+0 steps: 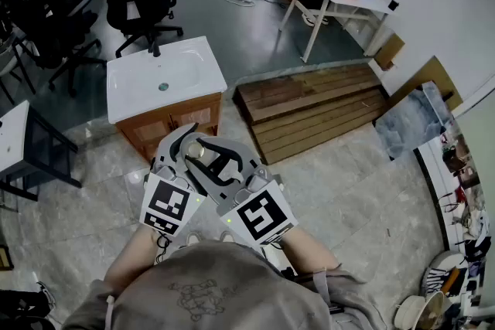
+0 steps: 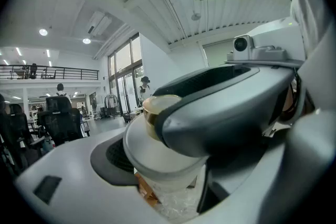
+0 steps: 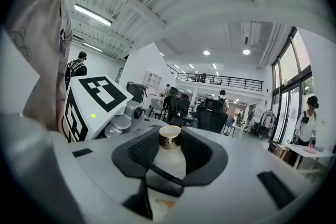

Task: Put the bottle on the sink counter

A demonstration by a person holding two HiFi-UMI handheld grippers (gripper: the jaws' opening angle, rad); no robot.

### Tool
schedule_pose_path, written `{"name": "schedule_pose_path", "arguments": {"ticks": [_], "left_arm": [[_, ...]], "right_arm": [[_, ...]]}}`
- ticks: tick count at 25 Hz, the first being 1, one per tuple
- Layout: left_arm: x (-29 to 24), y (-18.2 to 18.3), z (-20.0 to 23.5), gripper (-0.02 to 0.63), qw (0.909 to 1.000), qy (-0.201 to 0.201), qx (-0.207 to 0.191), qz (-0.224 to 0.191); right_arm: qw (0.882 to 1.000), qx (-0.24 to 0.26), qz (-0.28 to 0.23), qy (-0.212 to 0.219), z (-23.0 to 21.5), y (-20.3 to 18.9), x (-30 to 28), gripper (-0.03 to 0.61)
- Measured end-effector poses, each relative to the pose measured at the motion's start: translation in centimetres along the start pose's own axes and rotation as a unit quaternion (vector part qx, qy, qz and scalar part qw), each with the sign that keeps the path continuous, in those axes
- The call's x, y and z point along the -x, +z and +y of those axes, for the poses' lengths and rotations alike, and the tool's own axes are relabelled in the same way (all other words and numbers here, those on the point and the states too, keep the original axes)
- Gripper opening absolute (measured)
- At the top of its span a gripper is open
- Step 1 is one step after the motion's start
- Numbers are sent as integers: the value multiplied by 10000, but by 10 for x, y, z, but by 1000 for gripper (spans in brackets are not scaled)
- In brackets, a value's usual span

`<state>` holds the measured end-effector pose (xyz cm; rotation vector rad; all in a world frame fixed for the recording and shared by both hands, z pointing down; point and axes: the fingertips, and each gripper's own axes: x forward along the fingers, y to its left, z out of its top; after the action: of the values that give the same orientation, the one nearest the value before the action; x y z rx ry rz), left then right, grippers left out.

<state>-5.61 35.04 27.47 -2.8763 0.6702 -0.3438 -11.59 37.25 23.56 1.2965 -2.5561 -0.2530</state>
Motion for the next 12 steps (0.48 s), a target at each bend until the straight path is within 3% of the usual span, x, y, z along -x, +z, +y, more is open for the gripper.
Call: {"name": "schedule_pose_path", "arguments": {"ticks": [12], "left_arm": [[-12,-2,-1,328,10000,57,13,70]], "right_arm": [[9999,-87,-68,38,-10,-7,3,132]]}}
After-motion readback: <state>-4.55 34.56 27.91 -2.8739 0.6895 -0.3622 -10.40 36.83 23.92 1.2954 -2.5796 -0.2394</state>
